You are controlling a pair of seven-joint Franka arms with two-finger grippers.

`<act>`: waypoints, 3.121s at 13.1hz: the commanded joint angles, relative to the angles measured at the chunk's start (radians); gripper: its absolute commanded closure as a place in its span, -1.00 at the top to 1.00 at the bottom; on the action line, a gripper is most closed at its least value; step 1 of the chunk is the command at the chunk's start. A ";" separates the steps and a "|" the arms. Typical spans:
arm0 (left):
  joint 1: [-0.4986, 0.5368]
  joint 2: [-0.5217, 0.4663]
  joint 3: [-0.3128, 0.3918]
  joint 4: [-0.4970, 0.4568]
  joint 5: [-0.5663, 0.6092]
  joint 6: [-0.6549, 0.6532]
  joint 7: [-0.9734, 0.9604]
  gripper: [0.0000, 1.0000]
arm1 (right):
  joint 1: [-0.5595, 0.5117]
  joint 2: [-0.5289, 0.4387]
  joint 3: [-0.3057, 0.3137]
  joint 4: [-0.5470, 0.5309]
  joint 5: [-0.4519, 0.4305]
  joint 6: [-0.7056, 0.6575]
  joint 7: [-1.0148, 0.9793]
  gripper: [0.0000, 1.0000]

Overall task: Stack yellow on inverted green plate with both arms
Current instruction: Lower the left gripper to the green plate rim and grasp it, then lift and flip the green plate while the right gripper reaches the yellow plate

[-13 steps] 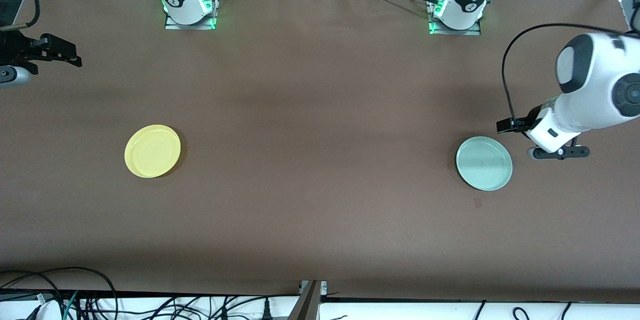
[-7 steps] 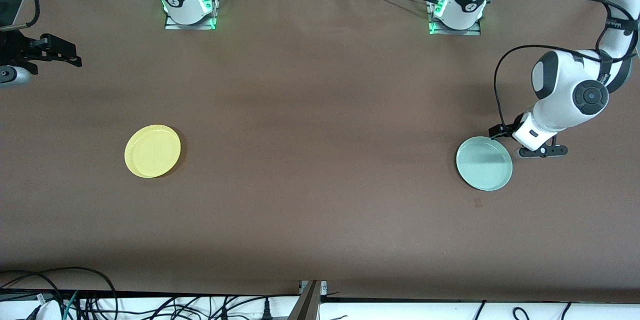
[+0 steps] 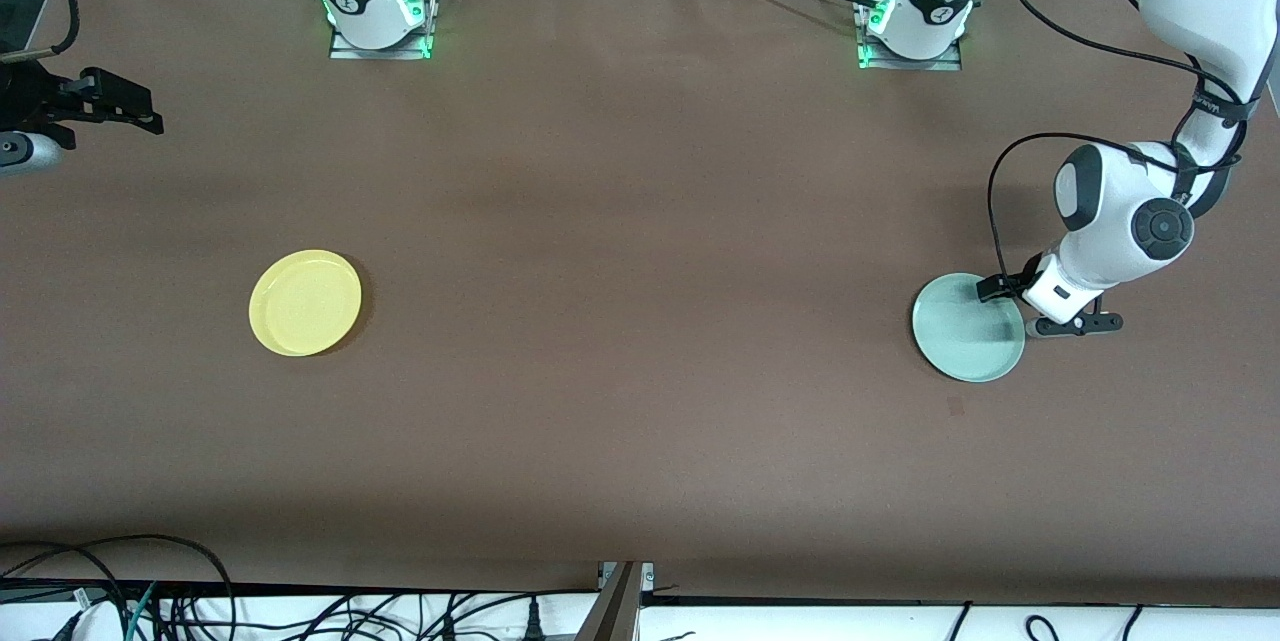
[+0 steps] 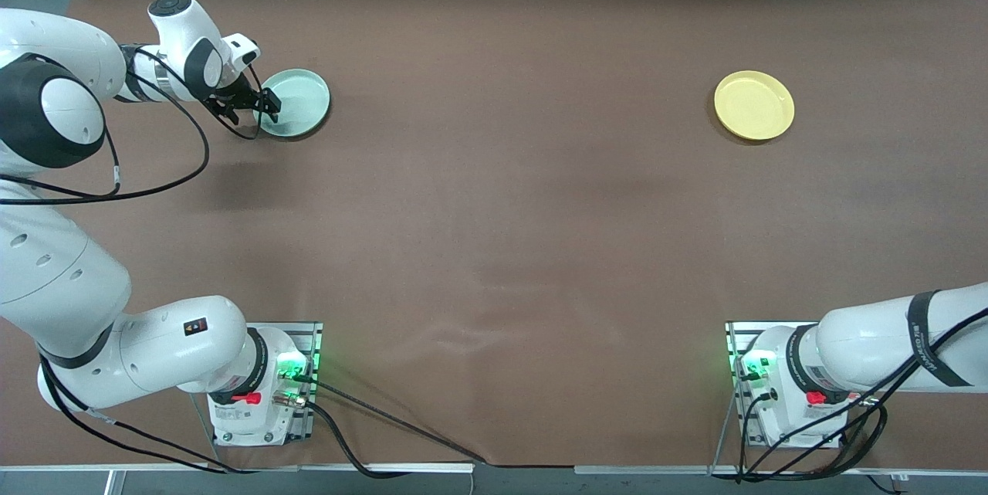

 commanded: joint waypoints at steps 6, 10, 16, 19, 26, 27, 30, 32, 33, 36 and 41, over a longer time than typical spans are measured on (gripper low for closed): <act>-0.002 0.055 -0.006 0.098 0.021 -0.021 -0.001 -1.00 | -0.001 0.005 0.001 0.016 -0.009 -0.002 0.010 1.00; -0.036 0.057 -0.006 0.179 0.021 -0.094 -0.001 -1.00 | -0.001 0.005 -0.001 0.016 -0.009 -0.002 0.012 1.00; -0.169 0.057 -0.008 0.380 0.021 -0.400 -0.038 -1.00 | -0.017 0.036 -0.008 0.017 -0.011 0.001 0.012 1.00; -0.255 0.050 -0.012 0.429 0.021 -0.472 -0.147 -1.00 | -0.040 0.083 -0.027 0.016 -0.013 0.046 0.012 1.00; -0.611 0.060 -0.009 0.642 0.274 -0.824 -0.419 -1.00 | -0.063 0.226 -0.106 0.005 -0.013 0.177 -0.002 1.00; -0.663 0.066 -0.008 0.647 0.276 -0.851 -0.475 -1.00 | -0.068 0.258 -0.106 0.003 -0.013 0.203 -0.002 1.00; -0.816 0.084 -0.006 0.647 0.393 -0.866 -0.585 -1.00 | -0.091 0.335 -0.106 -0.041 -0.005 0.324 -0.002 1.00; -0.928 0.118 -0.006 0.649 0.539 -0.934 -0.630 -1.00 | -0.087 0.348 -0.105 -0.154 0.004 0.484 -0.001 1.00; -0.988 0.139 -0.006 0.649 0.612 -0.986 -0.662 -1.00 | -0.085 0.352 -0.103 -0.232 0.006 0.599 -0.001 1.00; -1.146 0.256 -0.003 0.705 0.791 -1.148 -0.759 -1.00 | -0.087 0.358 -0.102 -0.343 0.009 0.744 -0.001 1.00; -1.257 0.351 0.011 0.753 0.927 -1.207 -0.759 -1.00 | -0.093 0.403 -0.103 -0.424 0.113 0.887 -0.001 1.00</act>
